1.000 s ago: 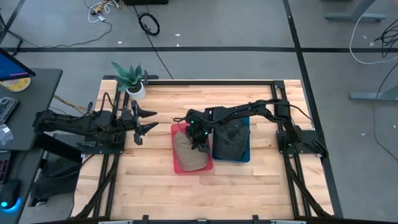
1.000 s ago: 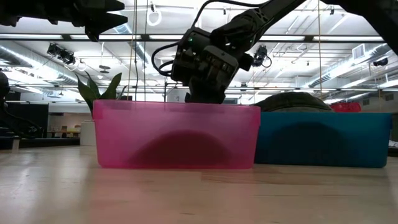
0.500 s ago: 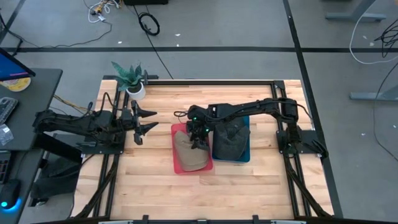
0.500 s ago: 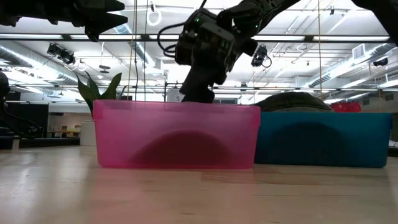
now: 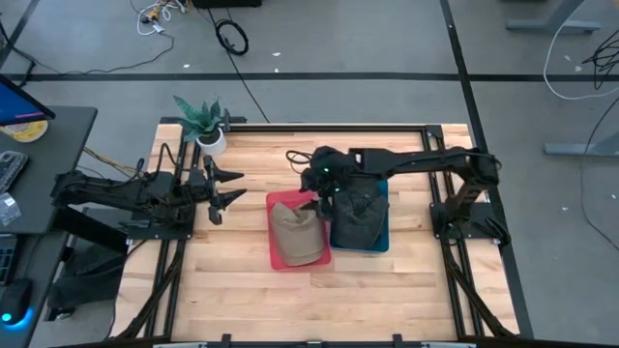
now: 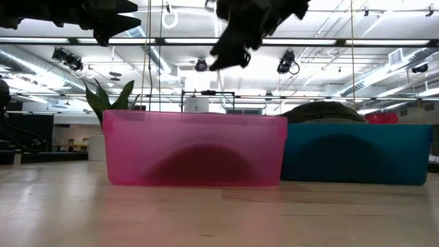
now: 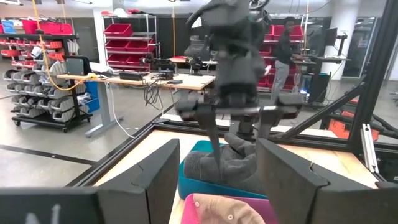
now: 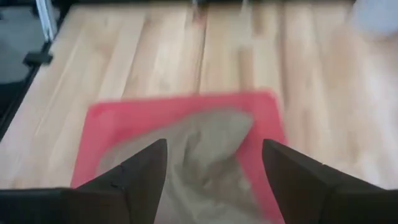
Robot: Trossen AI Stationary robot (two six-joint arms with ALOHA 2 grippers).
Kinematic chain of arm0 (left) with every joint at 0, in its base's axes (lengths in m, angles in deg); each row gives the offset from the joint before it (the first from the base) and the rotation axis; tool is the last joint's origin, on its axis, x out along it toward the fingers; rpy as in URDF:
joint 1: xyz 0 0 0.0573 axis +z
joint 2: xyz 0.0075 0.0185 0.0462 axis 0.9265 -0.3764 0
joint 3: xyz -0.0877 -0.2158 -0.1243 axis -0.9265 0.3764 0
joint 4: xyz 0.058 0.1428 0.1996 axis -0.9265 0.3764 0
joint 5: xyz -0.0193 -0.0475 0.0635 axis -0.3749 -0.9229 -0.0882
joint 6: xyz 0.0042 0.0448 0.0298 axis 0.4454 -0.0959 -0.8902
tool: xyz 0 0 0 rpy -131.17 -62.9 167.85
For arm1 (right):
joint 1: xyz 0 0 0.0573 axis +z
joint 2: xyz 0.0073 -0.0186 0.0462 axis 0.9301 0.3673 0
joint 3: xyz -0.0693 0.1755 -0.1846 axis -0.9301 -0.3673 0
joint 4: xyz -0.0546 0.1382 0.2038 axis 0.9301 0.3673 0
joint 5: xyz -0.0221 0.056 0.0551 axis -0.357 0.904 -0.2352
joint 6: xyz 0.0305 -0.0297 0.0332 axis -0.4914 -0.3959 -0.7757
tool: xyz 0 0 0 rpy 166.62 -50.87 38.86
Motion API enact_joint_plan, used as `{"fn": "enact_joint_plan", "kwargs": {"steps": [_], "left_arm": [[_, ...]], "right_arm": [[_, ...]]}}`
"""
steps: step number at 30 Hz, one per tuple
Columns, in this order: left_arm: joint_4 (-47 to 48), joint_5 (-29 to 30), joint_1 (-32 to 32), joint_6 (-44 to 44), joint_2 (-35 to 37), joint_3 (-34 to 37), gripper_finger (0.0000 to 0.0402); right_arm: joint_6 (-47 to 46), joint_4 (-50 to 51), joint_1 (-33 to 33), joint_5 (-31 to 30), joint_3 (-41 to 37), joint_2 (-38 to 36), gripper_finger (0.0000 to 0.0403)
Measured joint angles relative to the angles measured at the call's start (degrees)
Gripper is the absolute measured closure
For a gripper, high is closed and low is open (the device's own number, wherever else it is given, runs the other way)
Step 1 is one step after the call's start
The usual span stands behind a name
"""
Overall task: Pick & Place hat
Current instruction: Return to Home Position
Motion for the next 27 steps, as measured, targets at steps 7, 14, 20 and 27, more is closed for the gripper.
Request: {"fn": "enact_joint_plan", "kwargs": {"steps": [7, 14, 20, 27], "left_arm": [[0.81, -2.2, 0.0, -1.25, 0.0, 0.0, 0.0188], [1.68, -4.03, 0.49, -3.34, 0.0, -0.02, 0.0189], [1.71, -7.08, 1.89, -3.44, 0.13, -0.02, 0.0189], [2.58, -9.44, 3.08, -3.46, 0.02, -0.02, 0.0188]], "right_arm": [[1.3, -12.38, 2.06, -4.58, -9.56, -10.36, 0.014], [1.5, -25.91, 2.3, -4.59, -23.69, -22.29, 0.014], [2.32, -39.2, 2.23, -4.61, -35.25, -31.52, 0.014], [2.81, -49.17, 1.88, -4.62, -45.74, -42.78, 0.014]]}}
